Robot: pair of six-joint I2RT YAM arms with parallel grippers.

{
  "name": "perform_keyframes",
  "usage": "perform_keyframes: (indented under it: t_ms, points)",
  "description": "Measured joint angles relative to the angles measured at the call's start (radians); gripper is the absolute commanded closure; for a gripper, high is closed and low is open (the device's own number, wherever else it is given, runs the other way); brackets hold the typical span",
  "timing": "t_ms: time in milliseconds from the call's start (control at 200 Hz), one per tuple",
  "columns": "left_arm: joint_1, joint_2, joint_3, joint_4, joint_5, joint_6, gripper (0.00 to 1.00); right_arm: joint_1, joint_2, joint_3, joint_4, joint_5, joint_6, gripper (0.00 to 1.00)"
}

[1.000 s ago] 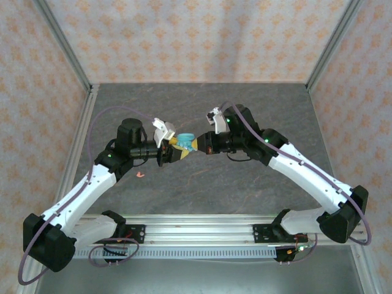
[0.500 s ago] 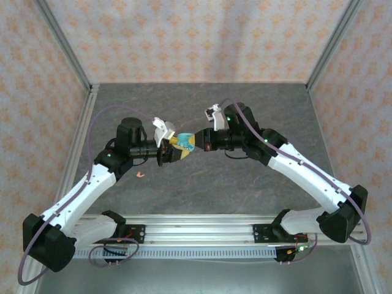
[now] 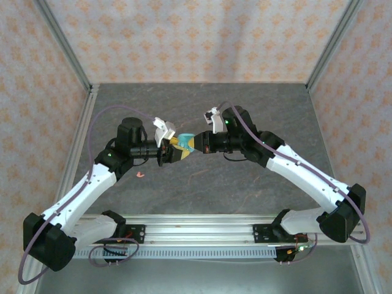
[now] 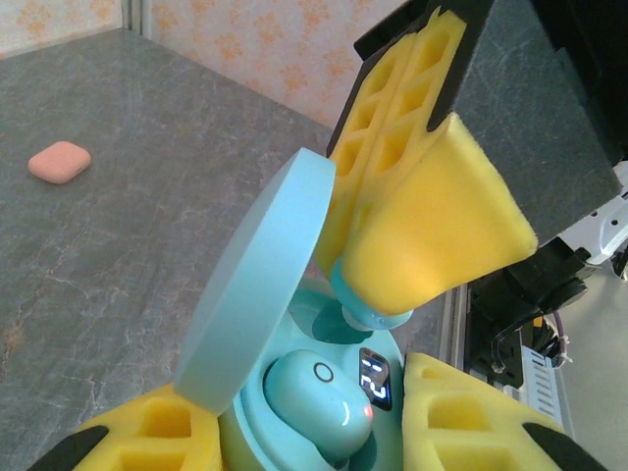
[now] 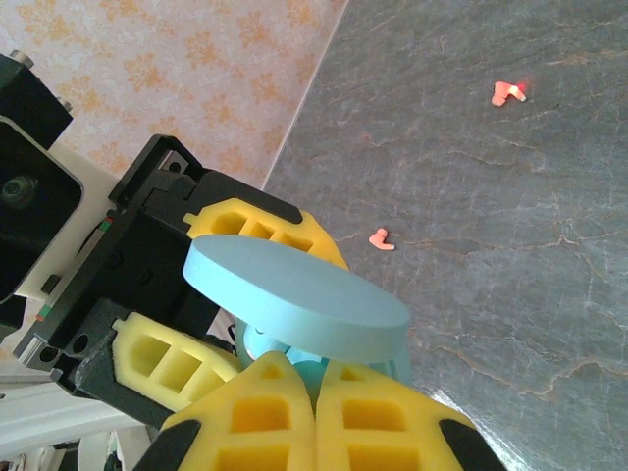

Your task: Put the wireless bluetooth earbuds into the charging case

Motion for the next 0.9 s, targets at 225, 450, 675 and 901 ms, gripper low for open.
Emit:
perform_keyframes:
  t_ms: [225, 450, 675, 901]
  points:
    - [0.0, 0.002, 0.0, 0.0, 0.001, 0.0, 0.95, 0.0, 0.0, -0.004, 0.008, 0.0, 0.0, 0.96]
    - [0.0, 0.002, 0.0, 0.0, 0.003, 0.0, 0.95, 0.0, 0.0, -0.009, 0.022, 0.004, 0.007, 0.94]
    - [0.0, 0.002, 0.0, 0.0, 0.003, 0.0, 0.95, 0.0, 0.0, -0.01, 0.026, 0.005, 0.007, 0.89]
    - [0.0, 0.002, 0.0, 0.0, 0.003, 0.0, 0.95, 0.0, 0.0, -0.011, 0.021, 0.011, 0.003, 0.85]
